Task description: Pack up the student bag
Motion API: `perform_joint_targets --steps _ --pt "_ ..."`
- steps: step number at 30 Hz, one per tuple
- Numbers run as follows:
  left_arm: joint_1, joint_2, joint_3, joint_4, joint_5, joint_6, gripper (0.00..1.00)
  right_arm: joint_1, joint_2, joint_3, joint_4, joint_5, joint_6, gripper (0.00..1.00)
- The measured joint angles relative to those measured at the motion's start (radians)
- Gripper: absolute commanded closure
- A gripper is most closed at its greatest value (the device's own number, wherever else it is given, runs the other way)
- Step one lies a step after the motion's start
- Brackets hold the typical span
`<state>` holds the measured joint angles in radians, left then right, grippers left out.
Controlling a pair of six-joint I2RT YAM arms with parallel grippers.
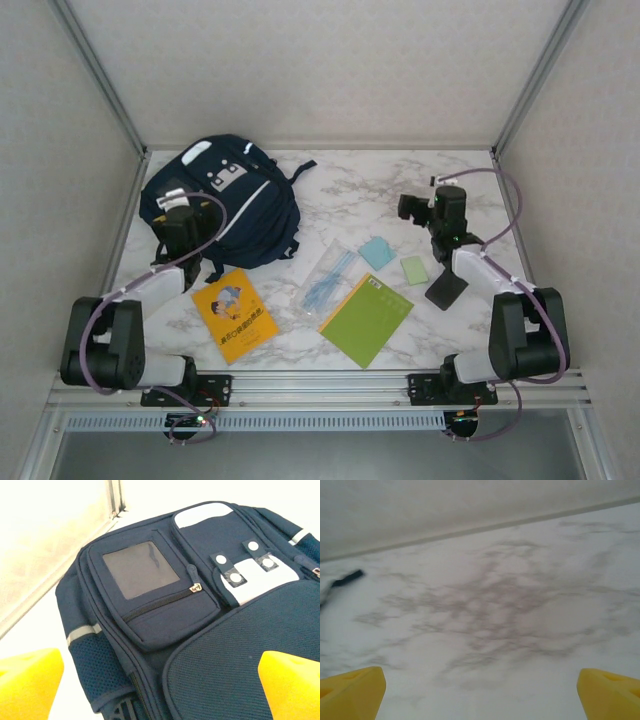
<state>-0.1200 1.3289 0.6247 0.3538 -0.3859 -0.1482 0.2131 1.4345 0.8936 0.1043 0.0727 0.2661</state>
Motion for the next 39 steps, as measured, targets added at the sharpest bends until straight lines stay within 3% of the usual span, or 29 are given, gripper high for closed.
perform_joint_targets --steps 7,17,20,22,25,32,39 --pt "-0.016 -0.119 0.054 -0.294 -0.012 -0.242 0.00 0.194 0.256 0.304 -0.169 -0.201 0.229 0.01" --pt "-0.016 -0.232 0.016 -0.496 0.075 -0.411 0.00 0.455 0.649 0.566 -0.148 -0.376 0.454 0.05" --pt "-0.016 -0.235 0.006 -0.517 0.096 -0.428 0.00 0.491 0.749 0.654 -0.142 -0.400 0.504 0.18" --pt "-0.016 -0.238 -0.004 -0.517 0.101 -0.438 0.00 0.496 0.791 0.696 -0.146 -0.396 0.525 0.46" --pt "-0.016 -0.239 -0.020 -0.515 0.106 -0.459 0.00 0.484 0.816 0.724 -0.173 -0.384 0.546 1.00" --pt "-0.016 -0.231 -0.038 -0.497 0.148 -0.514 0.00 0.422 0.777 0.694 -0.177 -0.381 0.522 1.00" --pt "-0.016 -0.181 -0.038 -0.449 0.205 -0.599 0.00 0.263 0.610 0.602 -0.307 -0.385 0.343 1.00"
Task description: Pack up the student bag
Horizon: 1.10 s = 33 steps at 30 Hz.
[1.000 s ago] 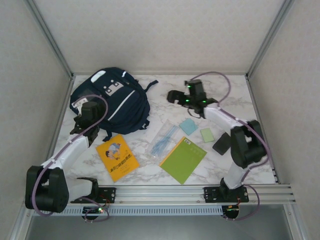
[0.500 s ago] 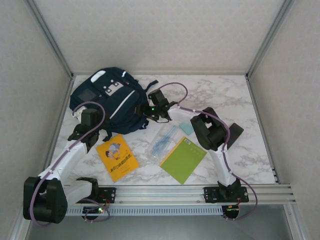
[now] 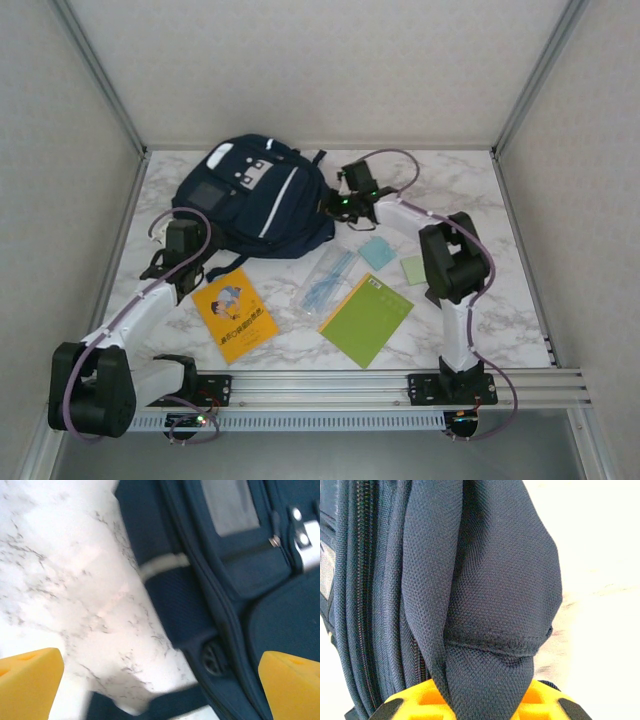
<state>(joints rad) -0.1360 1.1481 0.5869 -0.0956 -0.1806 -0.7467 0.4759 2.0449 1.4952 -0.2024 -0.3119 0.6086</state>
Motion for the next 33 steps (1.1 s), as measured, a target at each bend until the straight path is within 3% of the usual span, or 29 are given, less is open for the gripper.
perform_joint_targets --steps 7,15,19,26,33 --pt "-0.038 0.106 0.000 0.088 0.047 -0.196 0.00 -0.134 0.010 0.032 -0.119 -0.023 -0.160 1.00" --pt "-0.158 0.361 0.105 0.200 0.076 -0.405 0.04 -0.144 0.048 0.052 -0.132 -0.055 -0.198 1.00" --pt "-0.164 0.453 0.178 0.230 0.065 -0.425 0.02 -0.144 0.036 0.006 -0.083 -0.061 -0.163 1.00" --pt "-0.162 0.656 0.344 0.264 0.039 -0.390 0.02 -0.116 -0.167 -0.311 0.084 -0.107 0.023 1.00" --pt "-0.145 0.829 0.565 0.252 0.018 -0.338 0.03 0.028 -0.241 -0.360 0.156 -0.043 0.198 1.00"
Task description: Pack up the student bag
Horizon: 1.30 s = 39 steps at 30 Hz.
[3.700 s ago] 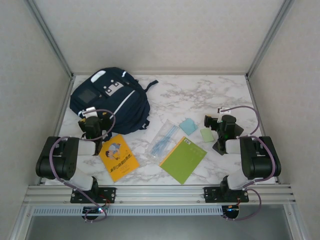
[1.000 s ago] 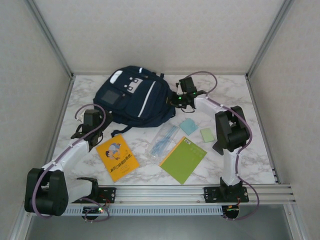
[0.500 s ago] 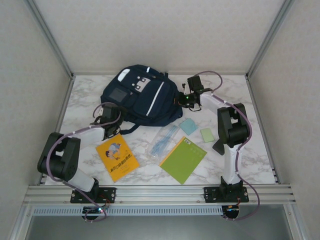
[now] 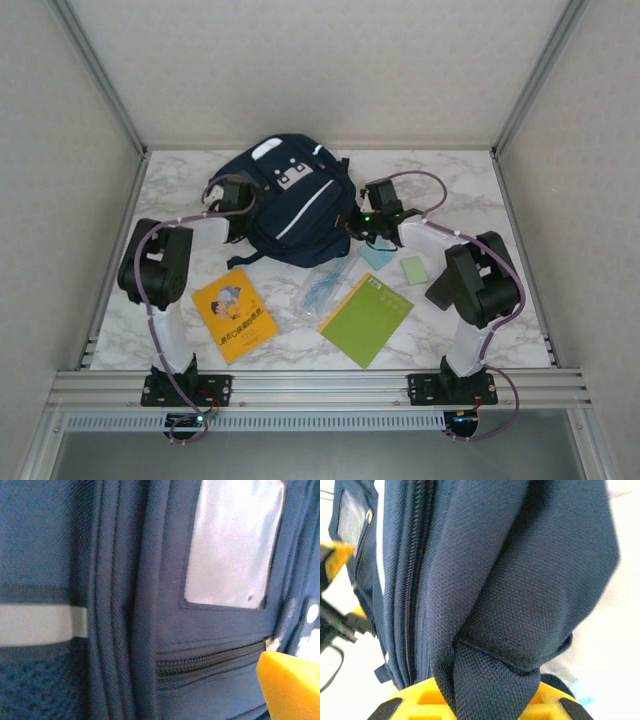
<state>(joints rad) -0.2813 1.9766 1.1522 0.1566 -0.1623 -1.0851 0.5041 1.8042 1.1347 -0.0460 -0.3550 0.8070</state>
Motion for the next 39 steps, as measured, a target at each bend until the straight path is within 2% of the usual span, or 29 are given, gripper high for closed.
perform_joint_targets --steps 2,4,5,6,8,13,17,20,23,26,29,32,34,35,39 --pt "0.016 0.059 0.093 -0.027 0.005 0.021 0.03 0.051 0.000 0.000 0.009 0.029 0.037 0.90" --pt "0.032 0.126 0.184 -0.021 0.012 0.052 0.03 0.092 0.000 0.000 0.011 0.047 0.065 0.69" --pt "0.039 0.157 0.224 -0.018 0.023 0.066 0.03 0.110 0.000 0.000 0.005 0.043 0.069 0.53" --pt "0.044 0.182 0.262 -0.016 0.036 0.080 0.03 0.125 -0.002 0.000 -0.010 0.031 0.067 0.41" --pt "0.048 0.217 0.322 -0.014 0.072 0.105 0.03 0.148 -0.012 0.000 -0.053 0.014 0.044 0.30" --pt "0.054 0.247 0.414 -0.063 0.171 0.185 0.03 0.135 -0.099 0.017 -0.225 0.027 -0.092 0.19" --pt "0.056 0.200 0.415 -0.175 0.179 0.293 0.02 0.033 -0.152 0.100 -0.317 0.060 -0.212 0.17" --pt "0.056 0.080 0.348 -0.264 0.171 0.362 0.02 -0.062 -0.125 0.217 -0.349 0.103 -0.311 0.15" --pt "0.047 -0.087 0.243 -0.329 0.161 0.399 0.01 -0.140 -0.044 0.327 -0.356 0.134 -0.378 0.15" --pt "0.020 -0.243 0.121 -0.352 0.156 0.392 0.01 -0.202 0.108 0.461 -0.360 0.146 -0.419 0.16" --pt "-0.039 -0.375 -0.047 -0.357 0.157 0.332 0.00 -0.249 0.309 0.640 -0.373 0.138 -0.434 0.18" --pt "-0.115 -0.412 -0.169 -0.362 0.158 0.249 0.00 -0.281 0.498 0.811 -0.394 0.099 -0.430 0.24" --pt "-0.166 -0.408 -0.230 -0.363 0.159 0.195 0.00 -0.294 0.618 0.921 -0.419 0.050 -0.414 0.33" --pt "-0.188 -0.402 -0.247 -0.364 0.162 0.173 0.00 -0.296 0.657 0.956 -0.423 0.024 -0.404 0.42" --pt "-0.226 -0.344 -0.244 -0.315 0.165 0.119 0.00 -0.294 0.707 0.982 -0.407 -0.083 -0.356 0.88"
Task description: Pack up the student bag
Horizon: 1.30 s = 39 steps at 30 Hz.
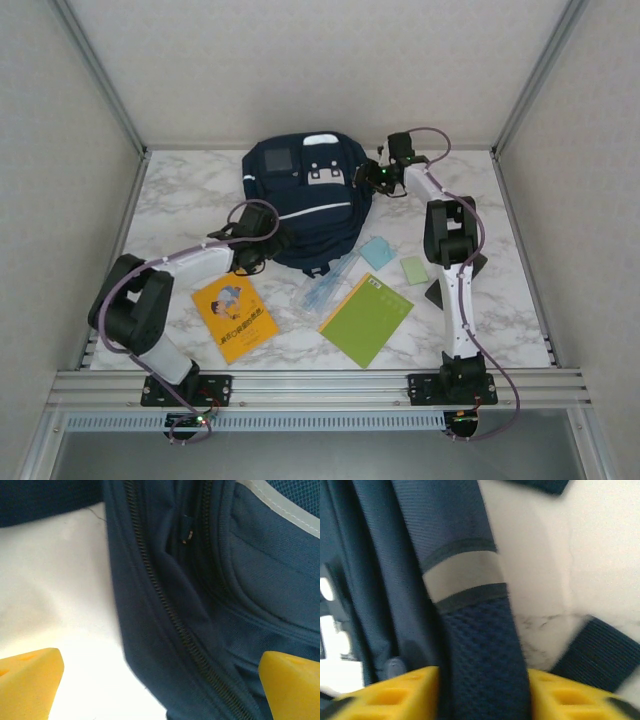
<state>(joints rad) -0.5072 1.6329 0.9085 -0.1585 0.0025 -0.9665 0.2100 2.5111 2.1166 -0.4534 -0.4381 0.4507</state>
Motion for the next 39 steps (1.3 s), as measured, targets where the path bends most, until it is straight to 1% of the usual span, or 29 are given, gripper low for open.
perform_joint_targets --steps 1,2,7,11,13,17,20,24,26,28,31,34,36,39 --pt "-0.001 0.025 0.013 0.017 -0.003 -0.006 0.00 0.000 -0.016 -0.019 0.022 -0.020 0.009 0.99" --pt "-0.001 0.054 0.031 0.029 -0.011 -0.007 0.00 0.000 -0.040 -0.055 0.045 -0.033 0.016 1.00" --pt "0.015 0.180 0.149 0.020 -0.068 0.017 0.00 -0.006 -0.229 -0.310 0.126 -0.021 0.037 1.00" --pt "0.064 0.293 0.286 0.016 -0.098 0.061 0.00 -0.021 -0.399 -0.512 0.178 -0.004 0.066 1.00" --pt "0.087 0.348 0.374 -0.017 -0.108 0.105 0.00 -0.022 -0.484 -0.624 0.219 -0.006 0.101 1.00" --pt "0.132 0.452 0.563 -0.056 -0.146 0.164 0.00 -0.014 -0.578 -0.769 0.266 -0.033 0.188 1.00" --pt "0.175 0.479 0.651 -0.050 -0.147 0.232 0.00 0.002 -0.599 -0.817 0.281 -0.048 0.256 1.00" --pt "0.193 0.423 0.678 -0.087 -0.145 0.346 0.01 0.031 -0.614 -0.822 0.285 -0.050 0.340 1.00" --pt "0.181 0.351 0.645 -0.119 -0.137 0.389 0.02 0.046 -0.621 -0.822 0.289 -0.038 0.382 1.00" --pt "0.154 0.233 0.576 -0.159 -0.128 0.427 0.05 0.064 -0.623 -0.820 0.297 -0.025 0.432 1.00" --pt "0.075 0.059 0.498 -0.205 -0.112 0.458 0.10 0.089 -0.619 -0.809 0.298 -0.001 0.493 1.00" --pt "-0.021 -0.061 0.440 -0.200 -0.079 0.457 0.18 0.105 -0.607 -0.779 0.291 0.015 0.537 1.00" --pt "-0.080 -0.088 0.403 -0.182 -0.055 0.443 0.25 0.111 -0.596 -0.753 0.283 0.022 0.562 1.00" --pt "-0.159 -0.042 0.385 -0.157 -0.037 0.430 0.34 0.118 -0.584 -0.723 0.272 0.026 0.595 1.00"
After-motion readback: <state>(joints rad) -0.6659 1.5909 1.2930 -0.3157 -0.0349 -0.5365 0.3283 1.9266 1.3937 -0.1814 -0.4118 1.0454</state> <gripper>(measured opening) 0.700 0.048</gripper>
